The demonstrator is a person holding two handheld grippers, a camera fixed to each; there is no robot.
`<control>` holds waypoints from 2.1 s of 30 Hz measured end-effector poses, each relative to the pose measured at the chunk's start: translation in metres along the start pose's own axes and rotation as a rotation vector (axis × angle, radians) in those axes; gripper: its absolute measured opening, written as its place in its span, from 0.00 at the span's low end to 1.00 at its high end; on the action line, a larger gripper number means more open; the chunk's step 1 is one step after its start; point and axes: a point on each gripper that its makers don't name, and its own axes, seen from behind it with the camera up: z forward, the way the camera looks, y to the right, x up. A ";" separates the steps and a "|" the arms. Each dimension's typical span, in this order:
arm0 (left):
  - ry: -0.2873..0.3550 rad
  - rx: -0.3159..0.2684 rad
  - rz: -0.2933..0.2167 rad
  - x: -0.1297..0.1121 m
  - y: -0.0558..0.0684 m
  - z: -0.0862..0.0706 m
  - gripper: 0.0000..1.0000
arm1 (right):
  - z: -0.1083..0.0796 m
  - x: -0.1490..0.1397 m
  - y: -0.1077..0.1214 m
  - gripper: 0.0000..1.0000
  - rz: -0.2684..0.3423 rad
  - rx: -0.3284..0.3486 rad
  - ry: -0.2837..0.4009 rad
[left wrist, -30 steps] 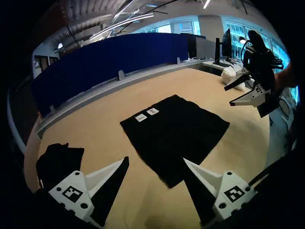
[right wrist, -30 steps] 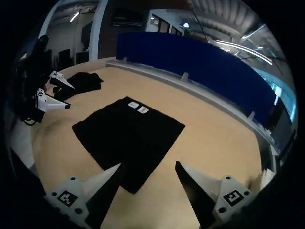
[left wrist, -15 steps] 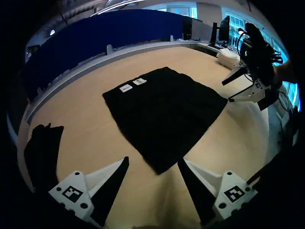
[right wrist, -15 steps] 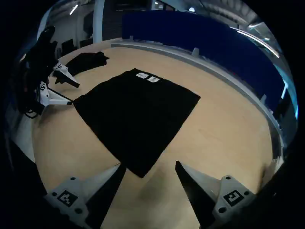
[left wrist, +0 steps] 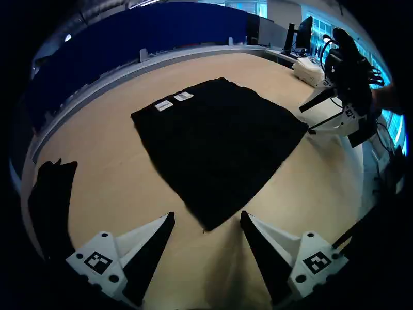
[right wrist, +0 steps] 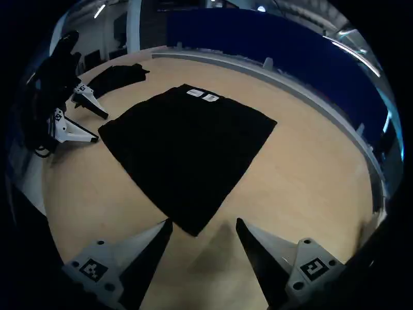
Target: Fold towel
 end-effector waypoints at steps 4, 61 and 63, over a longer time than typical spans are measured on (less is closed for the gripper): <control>-0.017 -0.012 -0.003 -0.003 0.004 0.001 0.92 | 0.002 -0.002 -0.004 0.88 -0.007 0.014 -0.004; -0.061 0.017 -0.066 -0.003 0.016 -0.004 0.08 | -0.007 -0.007 -0.016 0.13 0.035 0.079 -0.038; -0.060 0.015 -0.072 -0.001 0.017 -0.007 0.08 | -0.010 -0.005 -0.015 0.13 0.033 0.078 -0.034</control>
